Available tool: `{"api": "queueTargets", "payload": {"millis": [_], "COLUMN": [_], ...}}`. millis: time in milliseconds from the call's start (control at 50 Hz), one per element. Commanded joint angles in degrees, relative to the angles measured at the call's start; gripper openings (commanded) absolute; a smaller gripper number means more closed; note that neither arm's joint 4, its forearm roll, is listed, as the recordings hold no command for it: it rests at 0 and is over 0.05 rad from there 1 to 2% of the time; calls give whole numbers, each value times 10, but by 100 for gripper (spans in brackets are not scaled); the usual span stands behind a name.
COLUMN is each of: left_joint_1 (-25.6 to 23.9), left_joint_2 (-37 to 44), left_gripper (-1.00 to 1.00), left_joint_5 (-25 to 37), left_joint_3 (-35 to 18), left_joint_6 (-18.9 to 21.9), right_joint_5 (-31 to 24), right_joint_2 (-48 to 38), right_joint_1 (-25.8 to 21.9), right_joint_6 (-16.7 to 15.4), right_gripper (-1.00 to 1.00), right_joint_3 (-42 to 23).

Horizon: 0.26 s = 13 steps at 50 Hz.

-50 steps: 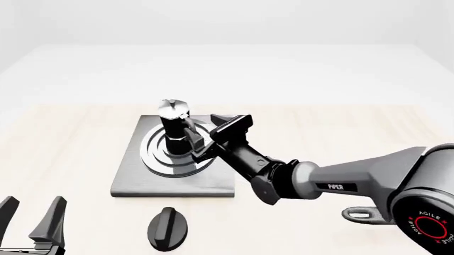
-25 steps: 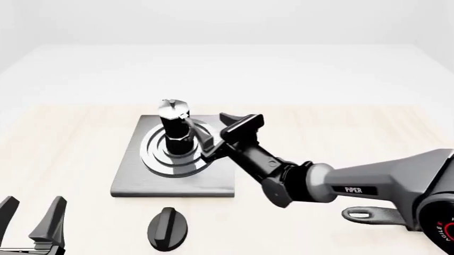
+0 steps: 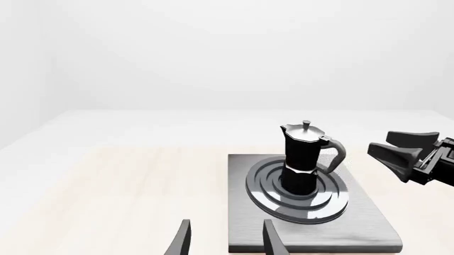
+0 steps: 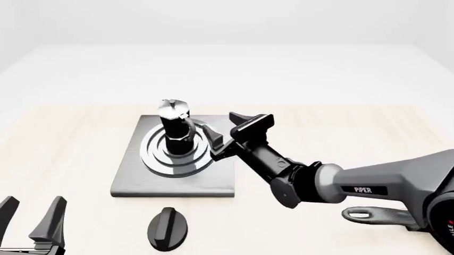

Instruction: Put the moka pot on the stove.

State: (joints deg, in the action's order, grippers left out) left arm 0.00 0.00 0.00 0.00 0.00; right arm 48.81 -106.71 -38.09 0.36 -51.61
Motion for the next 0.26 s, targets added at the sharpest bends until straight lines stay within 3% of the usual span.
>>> {"api": "queueTargets", "payload": {"millis": [20,260], "left_joint_1": [0,0], "left_joint_2": [0,0], "left_gripper": [100,100], "left_joint_5": [0,0], "left_joint_3": [0,0], "left_joint_6": [0,0], "right_joint_5": [6,14], "right_joint_2": [3,0], "right_joint_1": [11,29], "right_joint_6": [3,10], "right_gripper": [100,100], "right_joint_3": [9,14]}}
